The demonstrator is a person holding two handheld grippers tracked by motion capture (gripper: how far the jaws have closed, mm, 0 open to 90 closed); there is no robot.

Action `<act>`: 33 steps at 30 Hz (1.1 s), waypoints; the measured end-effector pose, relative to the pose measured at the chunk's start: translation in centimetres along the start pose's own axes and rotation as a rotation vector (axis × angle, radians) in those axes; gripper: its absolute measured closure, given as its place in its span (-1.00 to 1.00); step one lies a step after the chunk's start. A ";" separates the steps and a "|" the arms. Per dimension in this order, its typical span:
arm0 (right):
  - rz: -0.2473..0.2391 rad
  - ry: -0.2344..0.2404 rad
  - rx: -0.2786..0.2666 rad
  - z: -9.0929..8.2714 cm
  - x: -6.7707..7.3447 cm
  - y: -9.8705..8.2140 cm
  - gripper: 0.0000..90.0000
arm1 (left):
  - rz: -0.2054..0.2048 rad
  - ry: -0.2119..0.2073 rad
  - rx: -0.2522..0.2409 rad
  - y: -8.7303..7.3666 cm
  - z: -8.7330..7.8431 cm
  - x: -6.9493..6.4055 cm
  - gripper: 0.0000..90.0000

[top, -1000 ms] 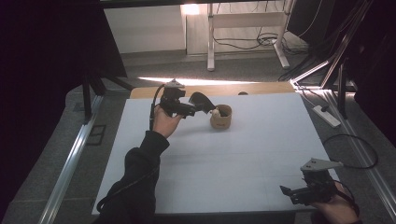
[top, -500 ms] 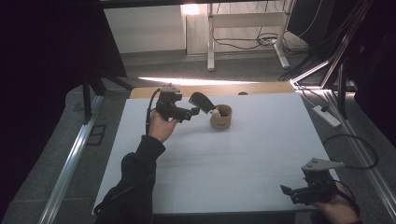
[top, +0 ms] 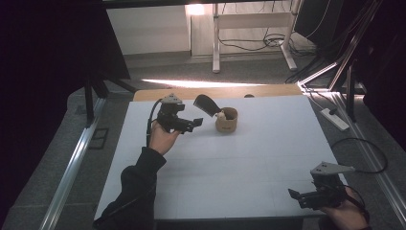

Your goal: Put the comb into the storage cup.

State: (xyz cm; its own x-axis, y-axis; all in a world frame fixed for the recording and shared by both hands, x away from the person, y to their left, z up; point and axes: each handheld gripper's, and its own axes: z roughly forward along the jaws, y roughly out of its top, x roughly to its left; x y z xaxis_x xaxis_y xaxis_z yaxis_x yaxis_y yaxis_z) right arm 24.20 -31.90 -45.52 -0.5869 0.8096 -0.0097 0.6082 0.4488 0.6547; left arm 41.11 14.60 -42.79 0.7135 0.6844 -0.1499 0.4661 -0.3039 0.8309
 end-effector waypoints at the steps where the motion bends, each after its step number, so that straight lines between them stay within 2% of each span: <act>1: 0.000 0.000 -0.001 0.0 0.0 0.0 -1.00 | 0.001 0.001 0.005 -0.1 0.0 0.0 -1.00; 13: -0.001 0.005 -0.014 -0.2 0.0 -0.1 -1.00 | -0.026 0.009 0.013 -1.8 -1.0 0.1 -1.00; 33: 0.001 0.004 -0.018 -0.2 0.0 0.0 -1.00 | -0.037 0.014 0.002 -4.0 -3.0 -1.1 -1.00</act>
State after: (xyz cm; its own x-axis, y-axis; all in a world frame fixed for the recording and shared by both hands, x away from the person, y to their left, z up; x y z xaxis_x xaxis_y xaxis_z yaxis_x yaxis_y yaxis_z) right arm 24.04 -31.98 -45.37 -0.5883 0.8086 -0.0057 0.5991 0.4407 0.6685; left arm 36.88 17.08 -44.31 0.6887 0.7041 -0.1729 0.4928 -0.2798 0.8239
